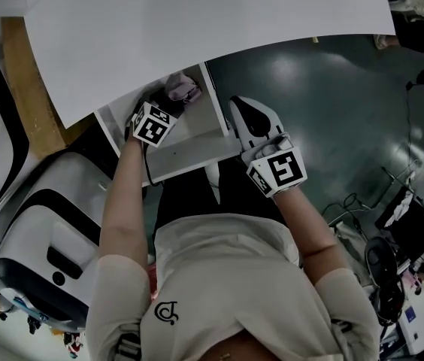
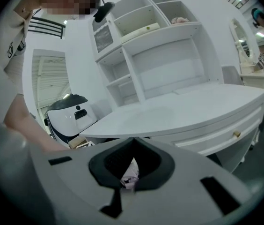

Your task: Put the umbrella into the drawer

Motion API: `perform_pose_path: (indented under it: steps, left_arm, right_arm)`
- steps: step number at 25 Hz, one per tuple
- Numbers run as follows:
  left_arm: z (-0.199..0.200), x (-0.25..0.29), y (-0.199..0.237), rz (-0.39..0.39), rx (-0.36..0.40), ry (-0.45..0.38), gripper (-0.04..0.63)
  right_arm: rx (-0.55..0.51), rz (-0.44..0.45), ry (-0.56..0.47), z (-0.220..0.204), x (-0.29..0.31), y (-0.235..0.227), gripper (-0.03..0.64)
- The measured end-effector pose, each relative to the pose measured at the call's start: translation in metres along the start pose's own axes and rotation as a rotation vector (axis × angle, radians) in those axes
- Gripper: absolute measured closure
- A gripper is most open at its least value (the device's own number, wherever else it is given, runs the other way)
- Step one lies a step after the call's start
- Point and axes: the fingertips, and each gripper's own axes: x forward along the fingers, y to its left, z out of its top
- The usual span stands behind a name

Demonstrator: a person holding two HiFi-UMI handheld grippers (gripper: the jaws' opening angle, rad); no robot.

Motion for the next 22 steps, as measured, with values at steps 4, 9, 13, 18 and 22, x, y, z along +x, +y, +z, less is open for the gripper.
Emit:
perform_pose_path:
  steps: [4,9,13,18,22]
  left_arm:
    - [0.028,-0.032,0.004,0.077,0.004,-0.100,0.221]
    - [0.064,-0.092,0.002,0.156,-0.006,-0.225,0.248]
    - [0.074,-0.137,-0.001,0.204,-0.053,-0.293,0.421]
    - [0.089,-0.197,-0.003,0.285,-0.068,-0.390,0.556]
    - [0.102,-0.249,-0.004,0.319,-0.082,-0.506,0.583]
  right_arm:
    - [-0.001,0.015,-0.010,0.012,-0.001,0.010,0.611]
    - [-0.023,0.060,-0.036,0.040,0.001,0.032,0.611]
    - [-0.053,0.103,-0.057,0.062,0.001,0.056,0.611]
    - [-0.085,0.152,-0.080,0.088,-0.004,0.083,0.611]
    - [-0.135,0.197,-0.092,0.108,-0.003,0.106,0.611]
